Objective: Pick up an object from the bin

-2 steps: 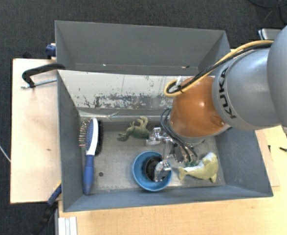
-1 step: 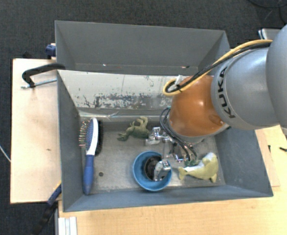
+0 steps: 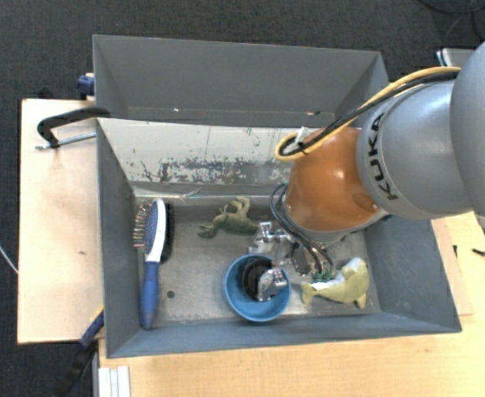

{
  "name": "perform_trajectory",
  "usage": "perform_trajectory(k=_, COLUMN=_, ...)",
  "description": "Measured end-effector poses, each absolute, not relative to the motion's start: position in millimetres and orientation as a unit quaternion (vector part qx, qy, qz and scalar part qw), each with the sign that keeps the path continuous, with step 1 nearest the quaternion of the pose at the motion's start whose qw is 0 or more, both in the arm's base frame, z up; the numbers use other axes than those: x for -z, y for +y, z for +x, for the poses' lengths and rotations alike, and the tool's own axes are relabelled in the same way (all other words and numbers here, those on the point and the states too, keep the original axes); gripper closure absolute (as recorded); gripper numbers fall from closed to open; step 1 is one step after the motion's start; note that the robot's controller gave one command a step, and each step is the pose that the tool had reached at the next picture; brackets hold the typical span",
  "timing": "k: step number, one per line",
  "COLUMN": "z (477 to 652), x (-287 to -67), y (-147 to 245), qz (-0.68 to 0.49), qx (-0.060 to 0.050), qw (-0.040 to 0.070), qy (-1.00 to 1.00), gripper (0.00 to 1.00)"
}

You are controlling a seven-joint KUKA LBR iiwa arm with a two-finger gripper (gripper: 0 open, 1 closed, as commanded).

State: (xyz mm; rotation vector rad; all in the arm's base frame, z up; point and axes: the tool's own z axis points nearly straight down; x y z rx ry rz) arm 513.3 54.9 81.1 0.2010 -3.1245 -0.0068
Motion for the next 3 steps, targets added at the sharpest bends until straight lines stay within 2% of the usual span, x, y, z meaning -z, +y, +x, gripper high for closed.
perform_trajectory(k=1, z=514.4, x=-97, y=56, qz=0.065, qx=0.001, qw=-0.002, qy=-0.998, gripper=1.0)
perform_trajectory(k=3, z=518.8, x=-187, y=58, qz=0.064, qx=0.001, qw=-0.005, qy=-0.998, gripper=1.0)
